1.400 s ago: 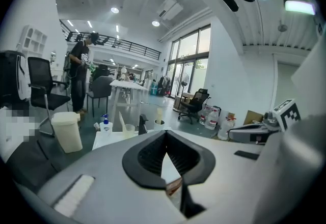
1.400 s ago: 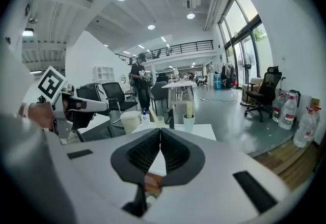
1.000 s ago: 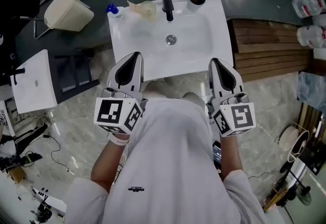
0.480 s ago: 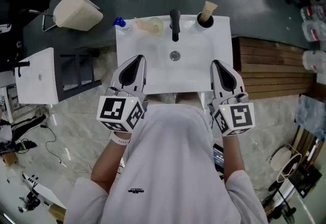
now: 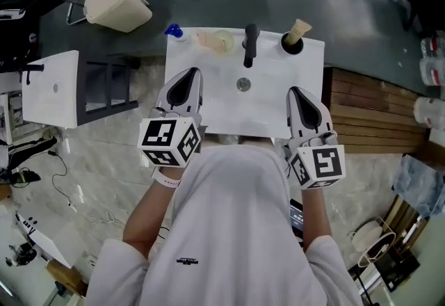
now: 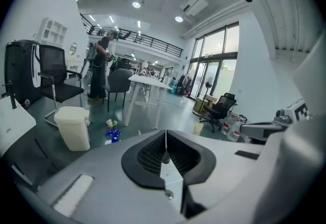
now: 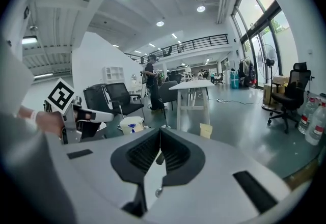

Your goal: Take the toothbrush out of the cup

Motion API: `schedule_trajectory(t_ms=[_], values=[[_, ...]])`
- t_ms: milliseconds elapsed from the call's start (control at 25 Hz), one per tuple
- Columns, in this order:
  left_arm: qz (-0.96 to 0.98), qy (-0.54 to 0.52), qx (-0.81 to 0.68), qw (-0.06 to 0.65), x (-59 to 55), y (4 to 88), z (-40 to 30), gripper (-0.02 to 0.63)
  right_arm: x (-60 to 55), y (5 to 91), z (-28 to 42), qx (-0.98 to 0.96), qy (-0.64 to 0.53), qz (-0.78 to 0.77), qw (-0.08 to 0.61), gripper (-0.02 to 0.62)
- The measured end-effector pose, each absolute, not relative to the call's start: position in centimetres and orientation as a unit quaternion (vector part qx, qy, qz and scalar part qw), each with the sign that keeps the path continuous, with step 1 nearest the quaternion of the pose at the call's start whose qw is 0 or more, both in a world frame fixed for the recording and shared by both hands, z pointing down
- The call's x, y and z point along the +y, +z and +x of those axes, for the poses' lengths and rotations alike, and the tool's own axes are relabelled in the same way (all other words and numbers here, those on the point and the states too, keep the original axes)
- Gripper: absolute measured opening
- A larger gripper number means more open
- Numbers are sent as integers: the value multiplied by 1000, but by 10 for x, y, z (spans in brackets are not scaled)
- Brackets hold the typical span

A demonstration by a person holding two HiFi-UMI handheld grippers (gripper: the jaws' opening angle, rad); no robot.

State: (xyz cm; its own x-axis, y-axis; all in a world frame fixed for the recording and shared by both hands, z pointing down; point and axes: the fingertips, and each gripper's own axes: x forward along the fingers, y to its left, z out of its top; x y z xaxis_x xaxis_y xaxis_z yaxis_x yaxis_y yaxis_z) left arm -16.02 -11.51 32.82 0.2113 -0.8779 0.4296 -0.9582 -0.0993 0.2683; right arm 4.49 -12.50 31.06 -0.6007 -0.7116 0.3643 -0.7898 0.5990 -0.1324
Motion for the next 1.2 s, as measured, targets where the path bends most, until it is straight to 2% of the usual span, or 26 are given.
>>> schedule_trajectory(t_ms=[120,160,200,920,1200], values=[[734,80,-625,253,-130,337,-165,15,-136,316,36,-887,144,415,144,6],[732,80,-626,256,-134,340,-167,64,-140,318,34,-888,144,412,146,6],[731,82,-626,260,-139,345,-168,81,-143,319,31,-889,146,409,147,6],[694,102,-634,326,-199,438,-195,92,-182,363,10,-881,185,400,175,6],[688,110,-635,333,-210,457,-196,66,-188,378,10,-875,199,401,184,6]])
